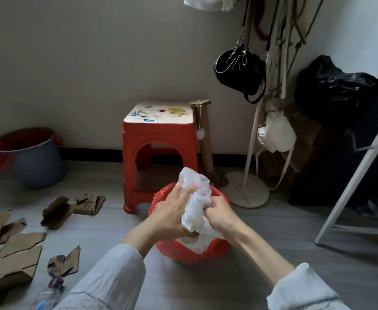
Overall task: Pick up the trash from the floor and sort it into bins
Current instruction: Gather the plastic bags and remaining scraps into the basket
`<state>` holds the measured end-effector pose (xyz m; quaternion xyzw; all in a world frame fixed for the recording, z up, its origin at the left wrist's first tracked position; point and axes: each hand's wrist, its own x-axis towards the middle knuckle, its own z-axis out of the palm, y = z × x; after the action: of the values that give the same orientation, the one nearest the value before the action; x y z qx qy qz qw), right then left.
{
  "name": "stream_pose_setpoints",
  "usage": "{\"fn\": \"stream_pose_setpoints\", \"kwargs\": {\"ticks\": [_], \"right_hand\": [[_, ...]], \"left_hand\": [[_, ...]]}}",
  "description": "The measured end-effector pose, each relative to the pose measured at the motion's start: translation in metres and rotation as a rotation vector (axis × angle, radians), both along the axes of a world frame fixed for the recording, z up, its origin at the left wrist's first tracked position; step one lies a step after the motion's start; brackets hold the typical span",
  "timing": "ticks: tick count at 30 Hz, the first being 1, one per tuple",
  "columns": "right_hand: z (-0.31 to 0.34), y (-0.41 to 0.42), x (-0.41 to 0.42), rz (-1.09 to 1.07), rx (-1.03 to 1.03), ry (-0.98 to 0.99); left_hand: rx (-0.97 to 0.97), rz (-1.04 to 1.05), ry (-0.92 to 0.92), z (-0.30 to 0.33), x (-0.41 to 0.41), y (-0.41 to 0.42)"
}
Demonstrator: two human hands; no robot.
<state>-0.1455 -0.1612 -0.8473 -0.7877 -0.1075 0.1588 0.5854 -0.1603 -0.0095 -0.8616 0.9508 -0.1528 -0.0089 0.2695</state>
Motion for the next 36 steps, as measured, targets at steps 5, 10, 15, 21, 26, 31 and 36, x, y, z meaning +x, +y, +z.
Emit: {"fn": "stream_pose_setpoints", "kwargs": {"ticks": [5,10,15,21,26,31,36], "right_hand": [[0.006,0.007,-0.003,0.015,0.159,-0.057],[0.002,0.008,0.004,-0.119,0.126,-0.183],[-0.006,0.002,0.005,0.057,0.018,-0.292],[-0.006,-0.014,0.009,0.264,0.203,-0.068],[-0.032,-0.001,0.026,-0.072,-0.005,-0.092],[-0.05,-0.002,0.062,-0.169,-0.382,-0.27],[-0.099,0.003,0.097,0.275,-1.065,-0.459]], "left_hand": [[-0.334,0.127,-0.035,-0.003,-0.001,-0.003],[-0.474,0.265,-0.104,-0.004,0.005,-0.003],[-0.234,0.257,-0.274,-0.016,0.015,0.007],[-0.224,0.095,-0.139,-0.01,0.018,0.0],[-0.311,0.12,0.009,-0.02,0.025,-0.007],[-0.037,0.142,0.274,-0.045,0.046,0.001],[0.251,0.135,0.262,-0.102,0.061,0.039]]}}
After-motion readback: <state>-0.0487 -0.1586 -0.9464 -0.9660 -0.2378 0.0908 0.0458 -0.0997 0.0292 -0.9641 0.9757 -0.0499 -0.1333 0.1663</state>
